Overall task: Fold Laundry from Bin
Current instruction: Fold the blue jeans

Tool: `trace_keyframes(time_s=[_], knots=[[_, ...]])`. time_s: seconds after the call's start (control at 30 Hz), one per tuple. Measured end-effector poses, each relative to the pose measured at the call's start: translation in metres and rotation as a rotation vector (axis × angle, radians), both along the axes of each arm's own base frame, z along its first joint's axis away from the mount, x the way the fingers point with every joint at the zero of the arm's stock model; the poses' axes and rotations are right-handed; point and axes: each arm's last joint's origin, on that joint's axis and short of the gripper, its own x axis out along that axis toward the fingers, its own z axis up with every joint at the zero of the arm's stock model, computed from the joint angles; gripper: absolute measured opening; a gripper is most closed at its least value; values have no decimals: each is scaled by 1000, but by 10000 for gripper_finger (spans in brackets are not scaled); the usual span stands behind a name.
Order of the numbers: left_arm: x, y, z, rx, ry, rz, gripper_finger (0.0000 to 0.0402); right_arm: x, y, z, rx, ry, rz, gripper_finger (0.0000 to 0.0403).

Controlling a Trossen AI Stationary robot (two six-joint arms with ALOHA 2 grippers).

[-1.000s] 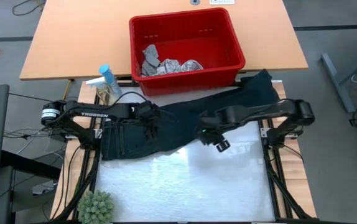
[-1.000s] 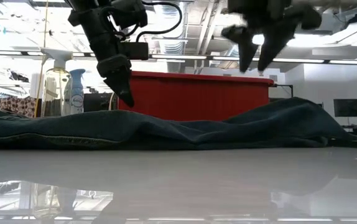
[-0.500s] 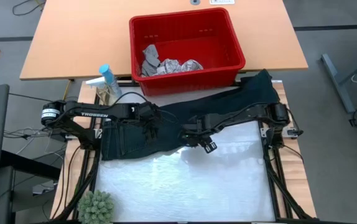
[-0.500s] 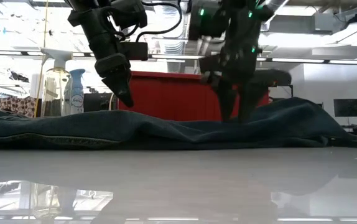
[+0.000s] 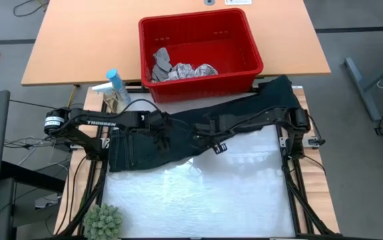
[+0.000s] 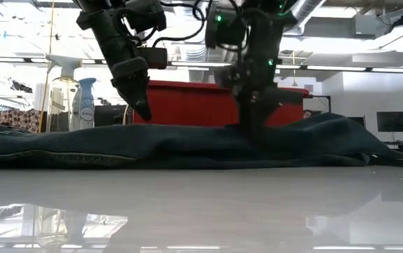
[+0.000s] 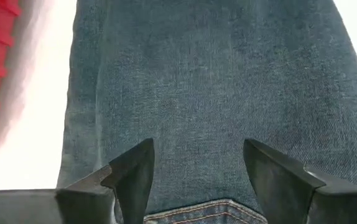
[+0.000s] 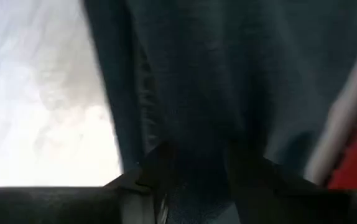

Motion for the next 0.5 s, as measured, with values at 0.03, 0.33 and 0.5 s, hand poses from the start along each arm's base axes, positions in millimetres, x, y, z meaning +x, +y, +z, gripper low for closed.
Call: trace_keyframes(time_s=[0.03,0.33,0.5], knots=[[0,-1,0,0,-1,-4,235,0,-1,4,1,-13,-2,153],[1,-4,0,1,-4,-15,235,1,-24,28,97,-121,-46,148],[3,-4,-2,3,-1,-19,235,4,-37,45,124,-173,-80,149]])
